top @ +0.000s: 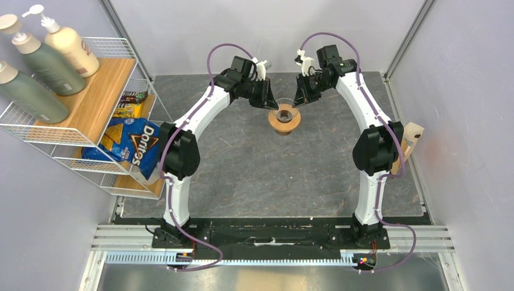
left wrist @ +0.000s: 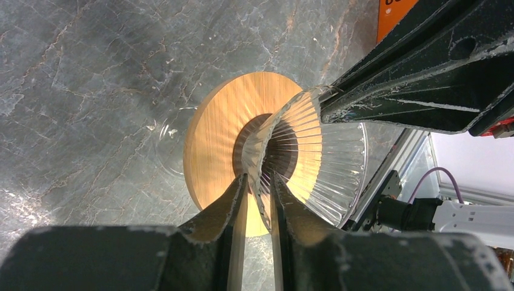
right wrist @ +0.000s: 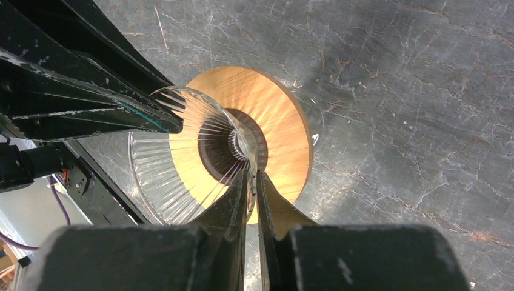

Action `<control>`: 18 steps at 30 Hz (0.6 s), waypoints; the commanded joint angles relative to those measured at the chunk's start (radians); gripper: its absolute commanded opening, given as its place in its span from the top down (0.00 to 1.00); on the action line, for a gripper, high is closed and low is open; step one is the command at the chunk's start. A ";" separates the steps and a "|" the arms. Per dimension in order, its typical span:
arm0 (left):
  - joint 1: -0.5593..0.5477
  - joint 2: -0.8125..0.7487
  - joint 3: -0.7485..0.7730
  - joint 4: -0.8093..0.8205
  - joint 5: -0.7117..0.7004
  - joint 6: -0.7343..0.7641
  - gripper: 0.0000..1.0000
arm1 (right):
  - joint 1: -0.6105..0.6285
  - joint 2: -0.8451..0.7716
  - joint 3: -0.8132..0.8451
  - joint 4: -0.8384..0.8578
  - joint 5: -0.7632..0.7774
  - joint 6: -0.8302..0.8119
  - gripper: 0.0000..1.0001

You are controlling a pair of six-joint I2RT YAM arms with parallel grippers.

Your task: Place the coffee filter in the dripper

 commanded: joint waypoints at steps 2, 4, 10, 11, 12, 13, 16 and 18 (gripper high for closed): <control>-0.004 0.063 -0.025 -0.112 -0.059 0.030 0.72 | 0.003 0.060 -0.026 -0.114 0.085 -0.060 0.84; -0.004 0.059 -0.025 -0.112 -0.060 0.025 0.70 | 0.002 0.059 -0.021 -0.118 0.077 -0.057 0.80; -0.001 0.046 -0.024 -0.112 -0.063 0.022 0.65 | 0.002 0.060 0.009 -0.140 0.050 -0.040 0.63; -0.002 0.046 -0.024 -0.112 -0.060 0.021 0.63 | 0.002 0.059 0.011 -0.140 0.049 -0.037 0.61; 0.000 0.046 -0.022 -0.111 -0.057 0.019 0.61 | 0.002 0.057 0.012 -0.141 0.047 -0.035 0.61; 0.000 0.043 -0.020 -0.112 -0.054 0.018 0.59 | 0.002 0.056 0.014 -0.142 0.044 -0.033 0.60; -0.001 0.037 -0.009 -0.112 -0.044 0.019 0.54 | 0.002 0.048 0.015 -0.143 0.034 -0.030 0.60; 0.000 0.031 -0.003 -0.114 -0.044 0.020 0.51 | 0.001 0.045 0.015 -0.145 0.027 -0.029 0.55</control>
